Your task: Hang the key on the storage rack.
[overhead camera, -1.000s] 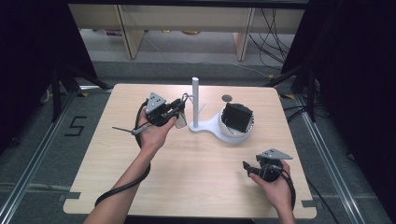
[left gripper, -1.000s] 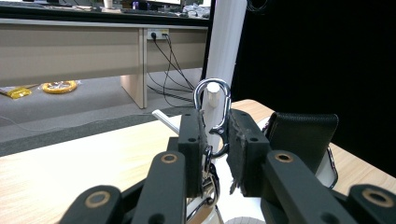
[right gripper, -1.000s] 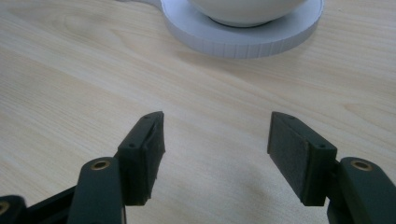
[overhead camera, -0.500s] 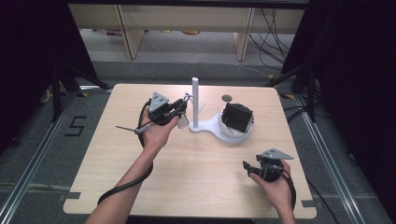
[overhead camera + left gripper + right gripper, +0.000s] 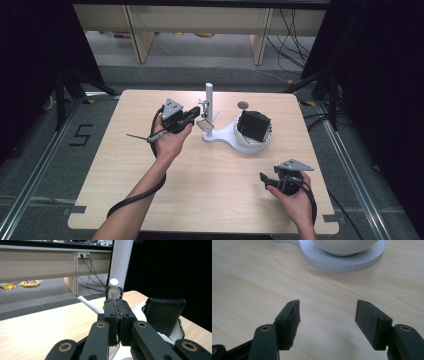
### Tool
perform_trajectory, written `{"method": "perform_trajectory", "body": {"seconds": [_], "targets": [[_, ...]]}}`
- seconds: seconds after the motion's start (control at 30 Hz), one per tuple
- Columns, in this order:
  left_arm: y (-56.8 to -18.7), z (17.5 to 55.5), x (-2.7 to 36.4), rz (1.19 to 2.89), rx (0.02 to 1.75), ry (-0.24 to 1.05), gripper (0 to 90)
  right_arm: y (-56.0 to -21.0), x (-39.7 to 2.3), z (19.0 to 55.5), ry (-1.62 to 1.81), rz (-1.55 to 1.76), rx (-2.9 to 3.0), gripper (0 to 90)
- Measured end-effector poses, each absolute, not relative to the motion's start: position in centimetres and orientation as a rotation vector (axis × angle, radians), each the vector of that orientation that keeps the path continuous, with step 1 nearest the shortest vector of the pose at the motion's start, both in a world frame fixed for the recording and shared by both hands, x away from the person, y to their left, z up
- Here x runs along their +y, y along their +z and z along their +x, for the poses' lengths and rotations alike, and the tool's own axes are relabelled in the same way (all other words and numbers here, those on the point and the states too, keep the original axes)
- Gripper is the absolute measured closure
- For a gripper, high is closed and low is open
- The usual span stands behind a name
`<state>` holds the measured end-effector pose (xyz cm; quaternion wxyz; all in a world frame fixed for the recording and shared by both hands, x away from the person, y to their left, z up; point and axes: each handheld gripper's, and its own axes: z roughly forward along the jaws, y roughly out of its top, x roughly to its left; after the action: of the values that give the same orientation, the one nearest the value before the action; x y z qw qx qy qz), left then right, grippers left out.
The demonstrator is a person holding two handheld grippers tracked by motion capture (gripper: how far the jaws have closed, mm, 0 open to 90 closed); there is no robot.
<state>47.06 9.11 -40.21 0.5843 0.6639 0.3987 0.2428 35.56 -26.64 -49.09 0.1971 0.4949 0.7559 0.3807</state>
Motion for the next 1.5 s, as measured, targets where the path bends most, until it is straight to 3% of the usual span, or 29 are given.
{"method": "perform_trajectory", "body": {"seconds": [0.73, 1.5], "targets": [[-41.0, 45.5, 13.1, 1.687, 0.932, 0.558, 80.7, -49.1, -26.5, 35.5, 1.050, 1.387, 2.118, 37.6], [-45.9, 38.8, 22.2, 1.746, 0.984, 0.630, 72.8, -49.2, -26.3, 35.3, 1.065, 1.377, 2.117, 37.6]]}}
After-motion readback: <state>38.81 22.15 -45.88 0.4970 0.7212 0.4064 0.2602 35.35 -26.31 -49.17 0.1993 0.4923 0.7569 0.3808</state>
